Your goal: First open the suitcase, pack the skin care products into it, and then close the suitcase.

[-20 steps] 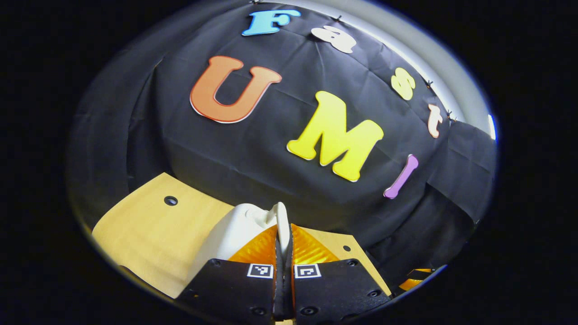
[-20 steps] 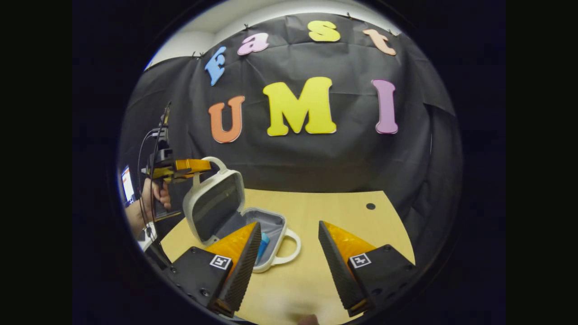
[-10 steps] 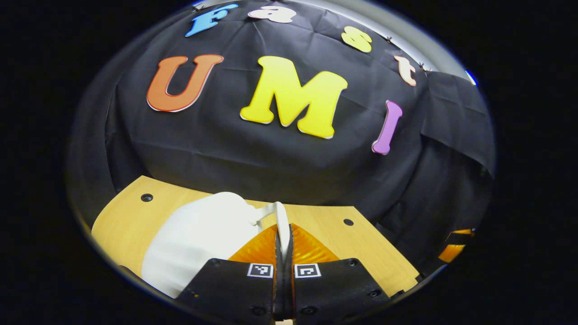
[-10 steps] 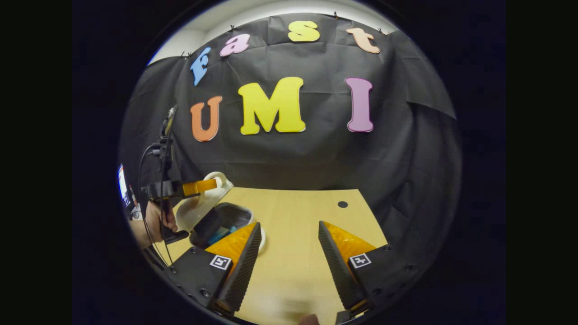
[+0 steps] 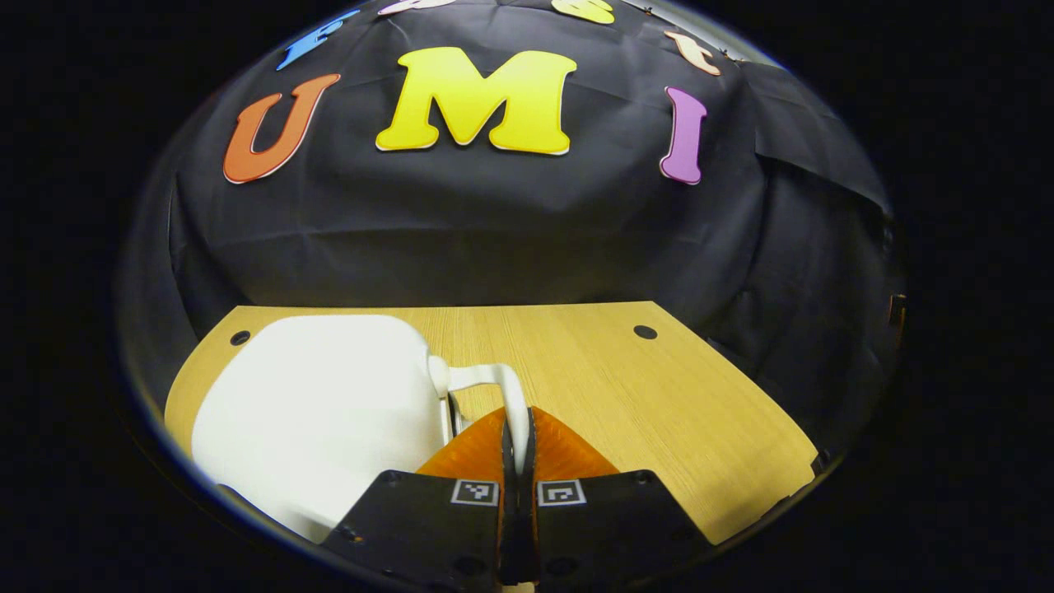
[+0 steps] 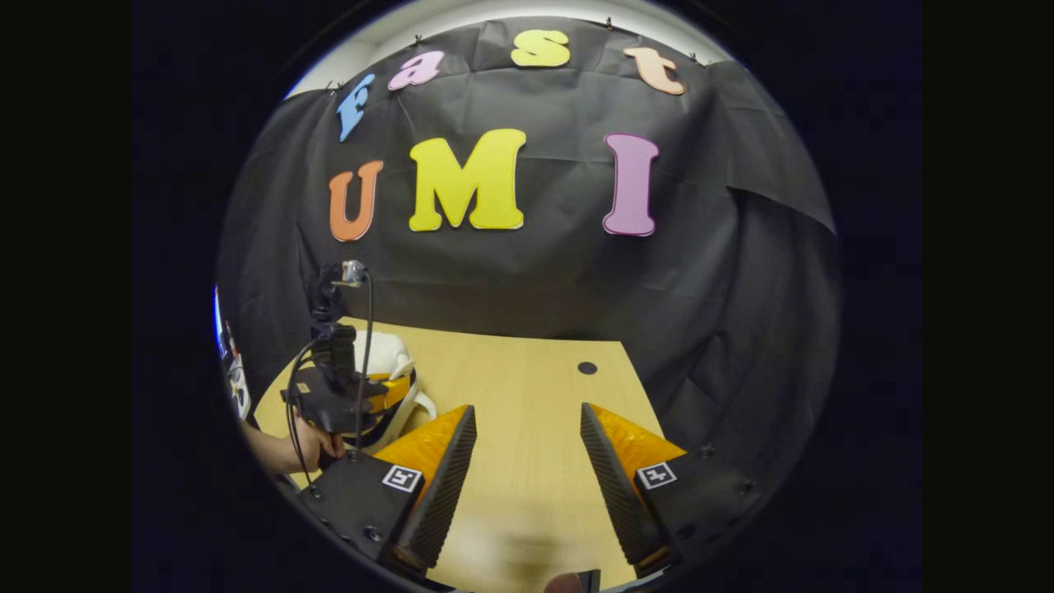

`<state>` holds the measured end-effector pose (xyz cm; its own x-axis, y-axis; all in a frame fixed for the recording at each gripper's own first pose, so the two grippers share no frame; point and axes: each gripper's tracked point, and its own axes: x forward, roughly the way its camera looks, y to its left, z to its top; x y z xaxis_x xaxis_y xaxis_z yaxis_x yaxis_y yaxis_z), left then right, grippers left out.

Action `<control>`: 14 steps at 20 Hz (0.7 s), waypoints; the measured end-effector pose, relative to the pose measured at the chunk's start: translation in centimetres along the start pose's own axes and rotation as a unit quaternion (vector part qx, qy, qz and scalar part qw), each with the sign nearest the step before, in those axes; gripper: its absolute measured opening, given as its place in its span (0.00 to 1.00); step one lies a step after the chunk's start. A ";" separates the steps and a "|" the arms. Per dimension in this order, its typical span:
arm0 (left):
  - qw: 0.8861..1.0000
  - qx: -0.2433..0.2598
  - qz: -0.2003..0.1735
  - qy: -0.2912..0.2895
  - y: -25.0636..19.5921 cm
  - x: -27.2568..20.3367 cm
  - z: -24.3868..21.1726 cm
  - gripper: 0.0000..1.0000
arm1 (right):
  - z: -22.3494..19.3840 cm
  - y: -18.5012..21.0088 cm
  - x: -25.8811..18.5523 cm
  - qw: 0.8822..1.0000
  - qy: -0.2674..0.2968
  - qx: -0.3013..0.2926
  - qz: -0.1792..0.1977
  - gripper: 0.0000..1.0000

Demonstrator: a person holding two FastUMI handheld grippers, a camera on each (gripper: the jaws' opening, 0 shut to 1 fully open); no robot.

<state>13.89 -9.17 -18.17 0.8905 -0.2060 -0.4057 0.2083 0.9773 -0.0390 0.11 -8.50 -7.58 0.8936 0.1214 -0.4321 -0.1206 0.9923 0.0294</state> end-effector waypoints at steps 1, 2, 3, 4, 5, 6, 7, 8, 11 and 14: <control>1.000 0.005 0.003 0.001 -0.1 0.1 -0.5 0.03 | -0.1 -0.2 0.3 1.000 0.003 0.001 0.001 0.76; 1.000 0.013 0.009 0.003 -0.1 0.2 -0.9 0.03 | -0.1 -0.3 0.5 1.000 0.006 0.001 0.001 0.75; 1.000 0.022 0.014 0.002 -0.2 0.5 -1.3 0.03 | -0.1 -0.4 0.8 1.000 0.008 -0.002 0.003 0.76; 0.999 0.030 0.019 0.002 -0.2 0.5 -1.6 0.03 | -0.1 -0.2 1.0 1.000 0.009 -0.003 0.006 0.76; 0.999 0.037 0.024 0.001 -0.3 0.7 -1.9 0.04 | -0.1 0.1 1.2 1.000 0.010 -0.004 0.010 0.76; 0.999 0.045 0.030 -0.003 -0.3 1.0 -2.1 0.04 | -0.2 0.3 1.4 1.000 0.013 -0.006 0.014 0.77; 0.998 0.050 0.033 -0.006 -0.5 1.1 -1.9 0.06 | 0.0 0.6 1.5 1.000 0.012 -0.009 0.018 0.76; 0.998 0.051 0.033 -0.008 -0.6 1.1 -2.0 0.07 | 0.0 0.7 1.5 1.000 0.011 -0.013 0.021 0.76; 0.999 0.035 0.015 -0.012 -1.9 1.2 -2.0 0.18 | 0.1 1.2 1.7 0.999 0.011 -0.019 0.027 0.76; 0.999 0.027 0.006 -0.022 -2.6 0.7 -1.4 0.36 | 0.4 1.3 1.7 0.999 0.007 -0.018 0.028 0.76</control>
<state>13.39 -11.80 -19.59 0.9097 -0.1973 -0.3654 0.2180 0.9758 0.0158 1.64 -6.98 -7.90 0.8791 0.1752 -0.4433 -0.1849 0.9825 0.0218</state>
